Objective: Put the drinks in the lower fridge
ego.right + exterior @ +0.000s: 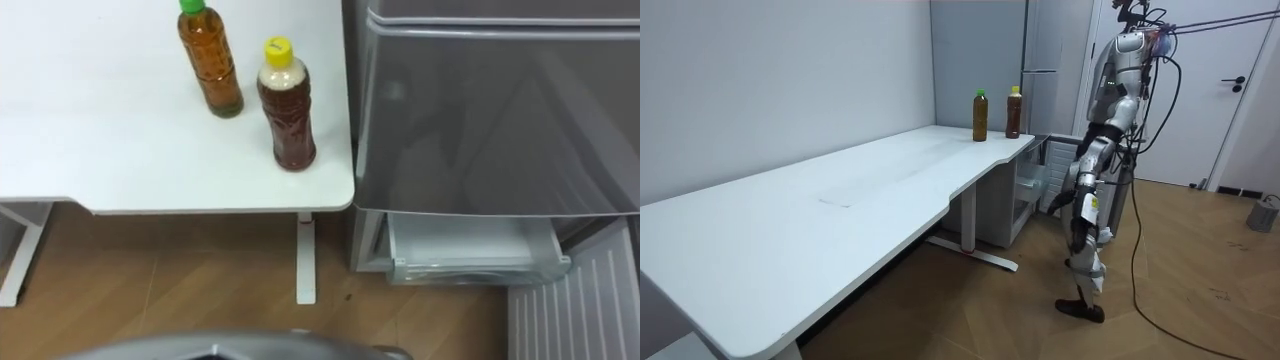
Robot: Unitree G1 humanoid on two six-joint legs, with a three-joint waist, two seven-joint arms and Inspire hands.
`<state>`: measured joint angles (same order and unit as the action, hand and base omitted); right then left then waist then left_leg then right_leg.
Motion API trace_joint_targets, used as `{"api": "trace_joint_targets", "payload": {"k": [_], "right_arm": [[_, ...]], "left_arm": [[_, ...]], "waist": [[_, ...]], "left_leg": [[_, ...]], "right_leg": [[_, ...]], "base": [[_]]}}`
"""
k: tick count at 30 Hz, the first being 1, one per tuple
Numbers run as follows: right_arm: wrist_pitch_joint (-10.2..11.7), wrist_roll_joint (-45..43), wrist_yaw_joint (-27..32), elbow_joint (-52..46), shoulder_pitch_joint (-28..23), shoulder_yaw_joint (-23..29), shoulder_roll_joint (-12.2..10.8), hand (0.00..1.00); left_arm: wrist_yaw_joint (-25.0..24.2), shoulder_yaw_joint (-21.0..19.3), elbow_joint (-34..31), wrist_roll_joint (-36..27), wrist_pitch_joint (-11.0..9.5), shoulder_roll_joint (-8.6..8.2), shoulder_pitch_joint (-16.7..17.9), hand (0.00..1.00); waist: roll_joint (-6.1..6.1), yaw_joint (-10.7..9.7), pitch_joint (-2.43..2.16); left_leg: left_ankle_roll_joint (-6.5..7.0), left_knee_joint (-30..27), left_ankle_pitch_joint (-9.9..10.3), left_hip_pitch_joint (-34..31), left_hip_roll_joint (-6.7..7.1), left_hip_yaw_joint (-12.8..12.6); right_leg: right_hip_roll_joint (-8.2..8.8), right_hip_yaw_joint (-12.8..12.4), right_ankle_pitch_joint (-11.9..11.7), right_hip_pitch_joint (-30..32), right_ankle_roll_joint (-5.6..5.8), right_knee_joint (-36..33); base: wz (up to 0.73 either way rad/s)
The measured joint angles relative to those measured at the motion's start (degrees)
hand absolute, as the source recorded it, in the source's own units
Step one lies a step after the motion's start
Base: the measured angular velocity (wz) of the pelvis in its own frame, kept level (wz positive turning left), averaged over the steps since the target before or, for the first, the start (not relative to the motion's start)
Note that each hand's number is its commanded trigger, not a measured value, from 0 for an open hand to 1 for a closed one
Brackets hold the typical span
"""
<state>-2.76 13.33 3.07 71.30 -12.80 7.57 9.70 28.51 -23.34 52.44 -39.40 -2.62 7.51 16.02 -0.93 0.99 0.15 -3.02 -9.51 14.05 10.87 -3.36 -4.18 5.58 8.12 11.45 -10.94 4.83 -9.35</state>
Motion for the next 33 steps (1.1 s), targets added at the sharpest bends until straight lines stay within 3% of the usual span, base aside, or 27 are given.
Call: {"api": "trace_joint_targets", "payload": {"k": [3, 6, 8, 12, 18, 22, 29, 33], "right_arm": [[0.0, 0.0, 0.5, 0.0, -0.2, 0.0, 0.1, 0.00], [0.1, -0.3, 0.6, -0.5, -0.8, 0.0, 0.2, 0.00], [0.1, -2.1, 1.3, -1.4, -1.3, 0.0, 0.2, 0.00], [0.3, -4.2, 2.0, -3.0, -1.5, 0.0, 0.1, 0.00], [0.9, -5.2, 2.1, -2.7, -1.5, -0.1, -0.3, 0.00], [1.8, -6.2, 2.2, -2.7, -1.3, -0.1, -0.4, 0.00], [2.0, -11.3, 0.8, -2.4, -1.8, 0.0, -0.8, 0.00], [1.8, -11.9, -0.2, -2.4, -1.6, 0.7, -0.9, 0.00]], "left_arm": [[5.3, -0.5, -3.6, -2.6, -2.8, 0.09, -0.2, 0.00], [10.8, -1.2, -9.4, -3.8, -3.2, 0.15, 0.5, 0.00], [15.1, -1.3, -15.0, -3.7, -5.2, 0.20, 0.6, 0.00], [18.6, -1.2, -19.7, -3.8, -8.4, 0.44, -0.9, 0.00], [22.5, -1.3, -32.2, -3.9, -10.9, 0.72, -1.0, 0.00], [23.5, -1.4, -39.5, -3.8, -13.0, 2.71, -1.3, 0.00], [22.5, -2.6, -51.3, -2.5, -13.1, 3.48, -3.1, 0.00], [19.7, -2.6, -58.0, -1.0, -13.0, 5.19, -3.5, 0.00]], "waist": [[0.02, 0.8, -0.04], [0.26, 1.0, -0.48], [0.16, 1.0, -0.60], [-0.15, 1.0, -0.82], [0.05, 1.1, -0.78], [-0.02, 0.8, -0.76], [-0.03, 0.4, -0.68], [-0.08, -0.8, -0.65]], "left_leg": [[0.00, -0.2, 0.0, 0.0, 0.01, 0.0], [0.00, -0.3, 0.0, -0.1, 0.07, 0.6], [0.02, -0.4, 0.0, -0.2, 0.20, 1.6], [0.03, -0.5, 0.0, -0.2, 0.22, 2.0], [0.06, -0.5, 0.0, -0.3, 0.20, 2.3], [0.06, -0.4, 0.0, -0.3, 0.19, 2.6], [0.06, -0.7, 0.0, -0.4, 0.20, 2.8], [0.05, -0.9, 0.0, -0.9, 0.21, 3.1]], "right_leg": [[0.01, 0.0, 0.0, 0.1, 0.00, -0.2], [-0.01, 0.1, 0.0, 0.0, 0.00, -0.2], [-0.04, 0.2, 0.0, 0.0, -0.01, -0.2], [-0.06, 0.4, 0.0, -0.1, -0.02, -0.3], [-0.09, 0.6, 0.0, -0.1, -0.02, -0.3], [-0.16, 0.6, 0.1, 0.0, -0.11, -0.2], [-0.17, 0.7, 0.1, 0.0, -0.17, -0.1], [-0.22, 1.0, 0.1, 0.0, -0.23, 0.5]], "base": [[0.00], [0.03], [0.02], [0.00], [0.00], [0.00], [0.01], [0.03]]}}
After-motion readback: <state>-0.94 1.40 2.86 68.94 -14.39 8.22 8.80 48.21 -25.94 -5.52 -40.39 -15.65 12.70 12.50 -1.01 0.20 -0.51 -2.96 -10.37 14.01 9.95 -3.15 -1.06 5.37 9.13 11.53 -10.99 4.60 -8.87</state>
